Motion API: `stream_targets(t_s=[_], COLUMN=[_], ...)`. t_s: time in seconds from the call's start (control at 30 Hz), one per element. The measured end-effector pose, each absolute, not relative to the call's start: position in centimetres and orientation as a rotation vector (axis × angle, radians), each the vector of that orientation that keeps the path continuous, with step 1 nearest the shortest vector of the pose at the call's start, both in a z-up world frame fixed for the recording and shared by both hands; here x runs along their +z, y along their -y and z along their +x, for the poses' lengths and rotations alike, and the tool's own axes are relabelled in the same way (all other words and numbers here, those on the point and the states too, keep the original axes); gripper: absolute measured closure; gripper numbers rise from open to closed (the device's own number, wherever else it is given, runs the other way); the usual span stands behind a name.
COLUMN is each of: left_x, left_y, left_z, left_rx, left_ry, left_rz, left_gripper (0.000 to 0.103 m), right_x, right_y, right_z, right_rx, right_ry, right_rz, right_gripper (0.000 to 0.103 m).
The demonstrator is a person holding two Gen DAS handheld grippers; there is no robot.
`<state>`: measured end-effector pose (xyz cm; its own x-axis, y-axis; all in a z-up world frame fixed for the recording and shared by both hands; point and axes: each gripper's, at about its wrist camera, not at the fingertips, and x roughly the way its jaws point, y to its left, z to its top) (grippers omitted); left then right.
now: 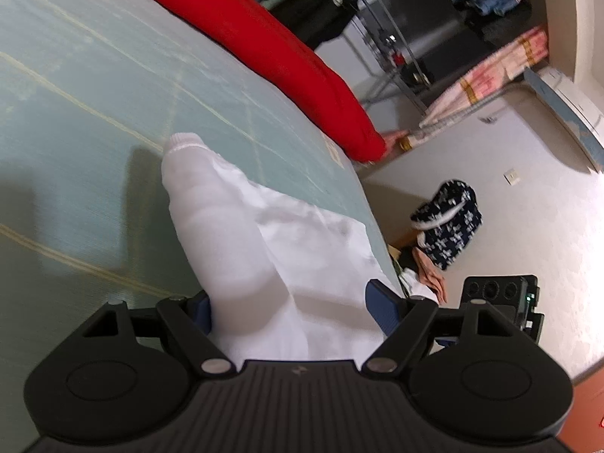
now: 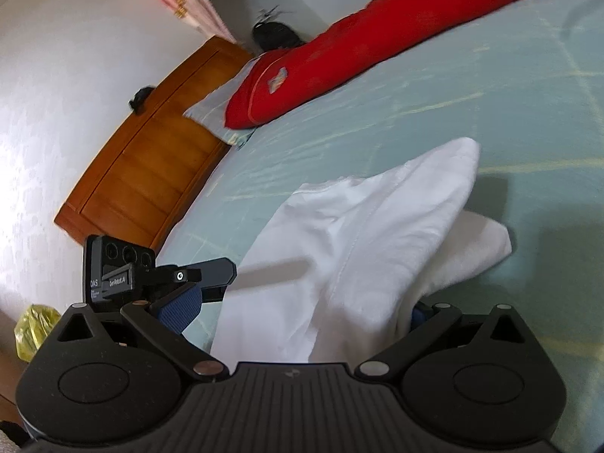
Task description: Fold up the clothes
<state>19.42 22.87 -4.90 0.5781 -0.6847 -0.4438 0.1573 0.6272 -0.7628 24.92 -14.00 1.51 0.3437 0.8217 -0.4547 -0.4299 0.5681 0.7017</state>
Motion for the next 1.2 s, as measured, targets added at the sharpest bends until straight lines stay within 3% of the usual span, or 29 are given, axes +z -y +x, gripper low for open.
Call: stream_targets(t_s=[0.87, 1.2], left_x=[-4.6, -5.5], left_y=[-40.6, -46.2], left_z=[21.0, 21.8], left_rx=[-0.193, -0.076], left_ry=[-0.719, -0.702], left_rz=[-0.743, -0.757], left_gripper=[0.025, 0.025], right_x=[1.7, -0.1], right_y=[-11.1, -17.7], right_z=[30.1, 31.1], right_rx=[1.081, 1.145], right_ry=[-0.841, -0.859], right_rz=[0.154, 0.139], right_gripper=[0.000, 0.000])
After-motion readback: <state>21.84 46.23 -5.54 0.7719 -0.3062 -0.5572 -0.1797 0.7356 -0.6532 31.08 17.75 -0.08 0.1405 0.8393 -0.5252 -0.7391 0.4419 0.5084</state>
